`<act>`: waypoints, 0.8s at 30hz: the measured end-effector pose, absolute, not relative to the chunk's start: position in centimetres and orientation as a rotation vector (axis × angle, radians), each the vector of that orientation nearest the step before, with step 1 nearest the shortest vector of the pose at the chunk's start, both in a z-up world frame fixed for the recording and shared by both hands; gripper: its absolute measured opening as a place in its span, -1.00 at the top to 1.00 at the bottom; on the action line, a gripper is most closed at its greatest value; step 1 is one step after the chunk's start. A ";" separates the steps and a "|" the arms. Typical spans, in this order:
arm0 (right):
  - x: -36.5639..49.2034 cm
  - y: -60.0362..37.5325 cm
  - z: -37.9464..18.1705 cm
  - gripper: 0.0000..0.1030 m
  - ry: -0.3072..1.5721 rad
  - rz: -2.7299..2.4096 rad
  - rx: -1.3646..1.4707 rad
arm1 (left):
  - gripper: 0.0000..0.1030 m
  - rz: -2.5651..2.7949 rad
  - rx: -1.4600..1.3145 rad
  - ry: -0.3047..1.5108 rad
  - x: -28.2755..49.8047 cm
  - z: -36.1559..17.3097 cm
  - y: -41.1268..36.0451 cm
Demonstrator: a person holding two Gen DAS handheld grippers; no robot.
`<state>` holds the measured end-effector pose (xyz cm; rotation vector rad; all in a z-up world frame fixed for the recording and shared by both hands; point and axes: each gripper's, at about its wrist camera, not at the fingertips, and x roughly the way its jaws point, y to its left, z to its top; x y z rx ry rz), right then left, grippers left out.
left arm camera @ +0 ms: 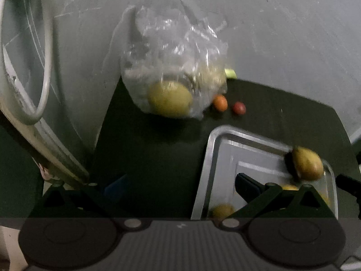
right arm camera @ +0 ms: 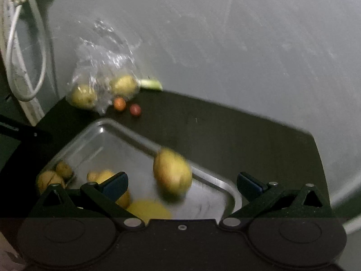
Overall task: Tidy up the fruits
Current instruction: 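Move both open tools from the tray toward the plastic bag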
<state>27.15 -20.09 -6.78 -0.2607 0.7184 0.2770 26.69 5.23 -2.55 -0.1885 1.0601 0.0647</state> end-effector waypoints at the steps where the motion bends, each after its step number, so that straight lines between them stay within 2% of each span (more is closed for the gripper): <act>1: 28.0 -20.2 -6.4 -0.98 0.705 0.294 -0.261 | -0.99 0.068 -0.197 1.054 27.1 -2.5 5.1; 12: 34.6 -18.8 -5.0 -0.99 0.632 0.442 -0.312 | -0.99 0.106 -0.358 1.003 33.3 -2.1 4.2; 24: 39.2 -14.5 -9.1 -0.98 0.675 0.581 -0.371 | -0.99 0.092 -0.524 1.050 38.4 -5.2 2.5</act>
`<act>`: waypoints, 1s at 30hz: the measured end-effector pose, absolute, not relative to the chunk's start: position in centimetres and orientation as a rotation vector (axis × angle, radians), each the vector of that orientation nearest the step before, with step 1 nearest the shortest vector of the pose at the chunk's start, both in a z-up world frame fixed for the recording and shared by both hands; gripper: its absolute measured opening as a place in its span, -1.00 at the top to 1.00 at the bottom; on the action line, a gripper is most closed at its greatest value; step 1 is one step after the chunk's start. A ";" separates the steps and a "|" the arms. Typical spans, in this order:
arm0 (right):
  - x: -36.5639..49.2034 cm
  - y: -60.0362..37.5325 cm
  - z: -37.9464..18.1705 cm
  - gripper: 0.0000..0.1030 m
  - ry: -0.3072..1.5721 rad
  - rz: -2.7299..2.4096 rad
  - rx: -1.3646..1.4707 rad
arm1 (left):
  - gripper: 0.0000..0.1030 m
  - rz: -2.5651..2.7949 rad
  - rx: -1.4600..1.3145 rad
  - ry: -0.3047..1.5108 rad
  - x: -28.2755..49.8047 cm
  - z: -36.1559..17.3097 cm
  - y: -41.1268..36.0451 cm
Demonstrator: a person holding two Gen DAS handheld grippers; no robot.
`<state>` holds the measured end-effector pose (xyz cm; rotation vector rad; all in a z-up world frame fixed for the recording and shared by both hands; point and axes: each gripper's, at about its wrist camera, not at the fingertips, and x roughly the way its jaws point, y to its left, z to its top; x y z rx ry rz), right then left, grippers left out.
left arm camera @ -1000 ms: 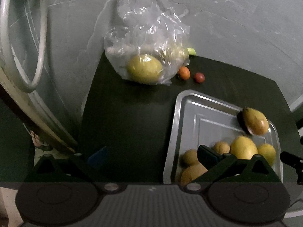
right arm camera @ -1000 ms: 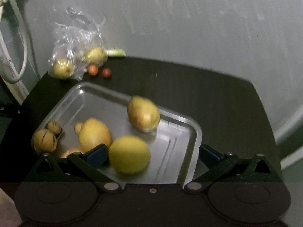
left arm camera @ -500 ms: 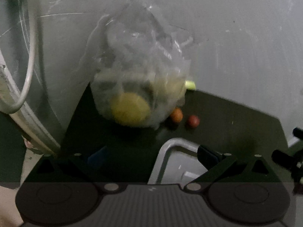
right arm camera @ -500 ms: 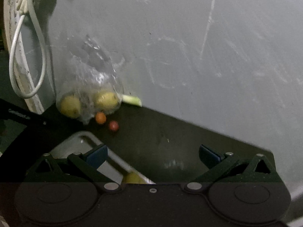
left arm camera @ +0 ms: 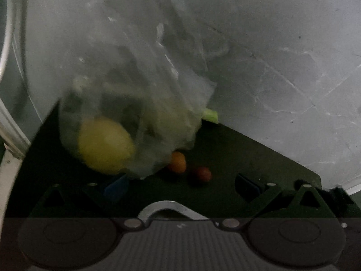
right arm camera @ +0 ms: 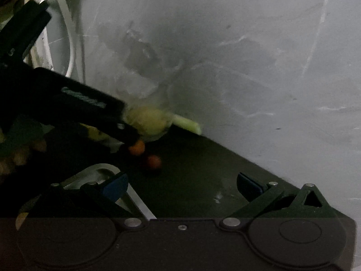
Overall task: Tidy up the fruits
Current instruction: 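Move both open tools from the tray toward the plastic bag, then grasp a small orange fruit with the left tool while the right tool grasps a small red fruit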
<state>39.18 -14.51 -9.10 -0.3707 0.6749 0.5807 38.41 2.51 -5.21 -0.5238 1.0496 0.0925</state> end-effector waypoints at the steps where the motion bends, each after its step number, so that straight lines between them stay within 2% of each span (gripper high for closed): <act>1: 39.6 -14.1 -9.6 -0.95 0.682 0.589 -0.379 | -0.98 0.091 -0.528 1.052 38.6 -5.4 2.4; 8: 40.8 -11.8 -12.1 -0.80 0.667 0.654 -0.489 | -0.94 0.081 -0.488 1.069 39.9 -6.7 1.4; 18: 42.0 -10.3 -13.6 -0.32 0.663 0.710 -0.497 | -0.47 0.117 -0.517 1.062 41.0 -7.7 0.7; 22: 42.5 -10.1 -13.7 -0.13 0.662 0.717 -0.491 | -0.22 0.135 -0.538 1.054 41.2 -8.0 0.7; 30: 43.1 -9.7 -13.6 0.08 0.663 0.742 -0.478 | -0.05 0.177 -0.556 1.057 42.2 -8.7 0.7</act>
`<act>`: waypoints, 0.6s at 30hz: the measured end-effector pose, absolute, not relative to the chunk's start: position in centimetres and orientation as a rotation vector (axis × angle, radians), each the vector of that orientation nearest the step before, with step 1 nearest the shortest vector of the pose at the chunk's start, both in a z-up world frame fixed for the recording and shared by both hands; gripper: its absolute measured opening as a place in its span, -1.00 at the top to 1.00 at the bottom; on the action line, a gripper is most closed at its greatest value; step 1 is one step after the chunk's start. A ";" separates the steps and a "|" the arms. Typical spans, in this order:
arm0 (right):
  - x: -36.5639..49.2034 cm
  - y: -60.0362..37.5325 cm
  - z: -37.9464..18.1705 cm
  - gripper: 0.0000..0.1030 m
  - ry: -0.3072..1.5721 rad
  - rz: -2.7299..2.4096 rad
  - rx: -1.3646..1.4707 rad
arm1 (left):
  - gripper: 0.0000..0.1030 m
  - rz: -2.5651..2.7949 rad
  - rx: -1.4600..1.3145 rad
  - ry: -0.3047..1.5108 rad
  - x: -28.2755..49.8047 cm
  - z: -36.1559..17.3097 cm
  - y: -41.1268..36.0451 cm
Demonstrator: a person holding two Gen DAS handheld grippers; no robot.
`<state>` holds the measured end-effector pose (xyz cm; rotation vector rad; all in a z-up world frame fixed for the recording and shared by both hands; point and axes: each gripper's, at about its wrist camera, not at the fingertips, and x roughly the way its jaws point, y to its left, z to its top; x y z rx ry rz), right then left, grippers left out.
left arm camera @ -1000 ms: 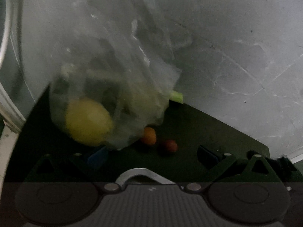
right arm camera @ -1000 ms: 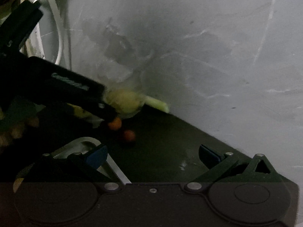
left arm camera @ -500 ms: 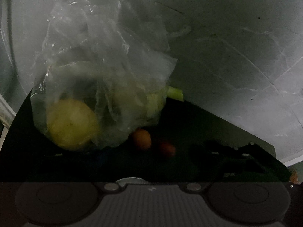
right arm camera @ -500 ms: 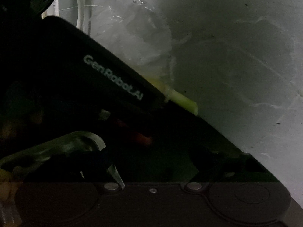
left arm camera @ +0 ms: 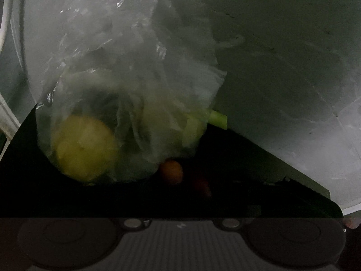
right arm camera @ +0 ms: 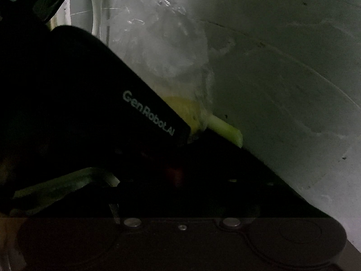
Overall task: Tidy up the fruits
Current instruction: 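Grasp a small orange fruit with the left tool while the right tool grasps a small red fruit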
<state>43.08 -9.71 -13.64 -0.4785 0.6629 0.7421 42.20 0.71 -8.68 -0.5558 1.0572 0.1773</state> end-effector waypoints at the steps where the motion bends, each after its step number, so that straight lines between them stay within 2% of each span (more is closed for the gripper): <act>1: 43.1 -9.7 -13.6 0.11 0.666 0.746 -0.477 | -0.01 0.181 -0.556 1.060 42.3 -8.7 0.7; 7: 43.2 -9.5 -13.6 0.25 0.685 0.755 -0.472 | 0.16 0.211 -0.574 1.075 42.9 -9.5 0.9; 15: 43.6 -9.5 -13.6 0.27 0.738 0.768 -0.456 | 0.16 0.220 -0.587 1.080 43.4 -9.4 0.9; 18: 43.6 -9.6 -13.7 0.44 0.753 0.770 -0.450 | 0.25 0.224 -0.579 1.082 43.7 -9.4 0.8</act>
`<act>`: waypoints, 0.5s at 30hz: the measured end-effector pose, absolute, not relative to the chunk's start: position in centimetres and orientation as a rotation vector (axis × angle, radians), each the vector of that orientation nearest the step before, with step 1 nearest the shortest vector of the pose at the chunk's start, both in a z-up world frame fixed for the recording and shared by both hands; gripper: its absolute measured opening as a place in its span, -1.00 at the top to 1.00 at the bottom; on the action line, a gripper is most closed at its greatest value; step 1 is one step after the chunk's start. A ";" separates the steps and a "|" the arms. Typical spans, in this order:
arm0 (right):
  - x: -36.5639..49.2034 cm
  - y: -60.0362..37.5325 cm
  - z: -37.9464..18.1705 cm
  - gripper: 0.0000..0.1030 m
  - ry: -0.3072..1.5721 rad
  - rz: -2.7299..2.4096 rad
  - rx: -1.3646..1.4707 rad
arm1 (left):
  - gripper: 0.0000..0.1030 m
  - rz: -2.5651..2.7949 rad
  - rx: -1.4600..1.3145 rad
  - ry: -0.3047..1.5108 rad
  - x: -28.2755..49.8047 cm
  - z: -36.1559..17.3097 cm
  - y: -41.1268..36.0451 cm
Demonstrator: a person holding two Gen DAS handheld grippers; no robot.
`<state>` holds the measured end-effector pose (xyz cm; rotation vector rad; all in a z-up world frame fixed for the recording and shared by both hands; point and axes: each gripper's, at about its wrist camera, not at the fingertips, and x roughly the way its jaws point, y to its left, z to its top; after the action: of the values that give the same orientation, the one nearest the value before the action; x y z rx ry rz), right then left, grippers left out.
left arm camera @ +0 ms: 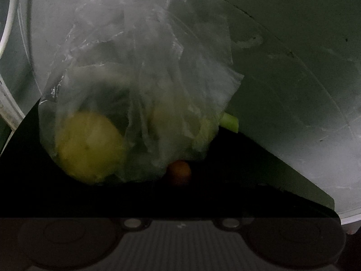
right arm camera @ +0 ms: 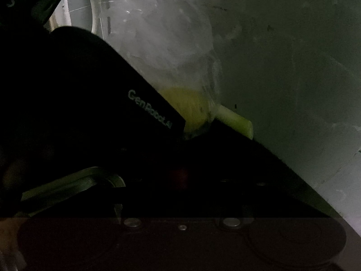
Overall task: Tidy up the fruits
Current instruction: 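Grasp a small orange fruit with the left tool while the right tool grasps a small red fruit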
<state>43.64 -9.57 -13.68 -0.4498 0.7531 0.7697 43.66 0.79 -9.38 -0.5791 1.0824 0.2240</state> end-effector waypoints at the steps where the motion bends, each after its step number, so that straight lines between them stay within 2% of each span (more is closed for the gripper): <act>1: 43.6 -9.6 -13.7 0.49 0.754 0.773 -0.448 | 0.29 0.226 -0.578 1.083 43.7 -9.4 0.8; 4: 43.4 -9.6 -13.5 0.51 0.753 0.776 -0.452 | 0.41 0.229 -0.574 1.085 43.6 -9.3 0.8; 15: 43.7 -9.5 -14.0 0.54 0.740 0.763 -0.457 | 0.46 0.203 -0.559 1.080 42.8 -9.1 0.9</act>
<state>43.70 -9.52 -13.98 -0.4567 0.7400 0.7630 42.76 0.88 -9.05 -0.5587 1.0799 0.2029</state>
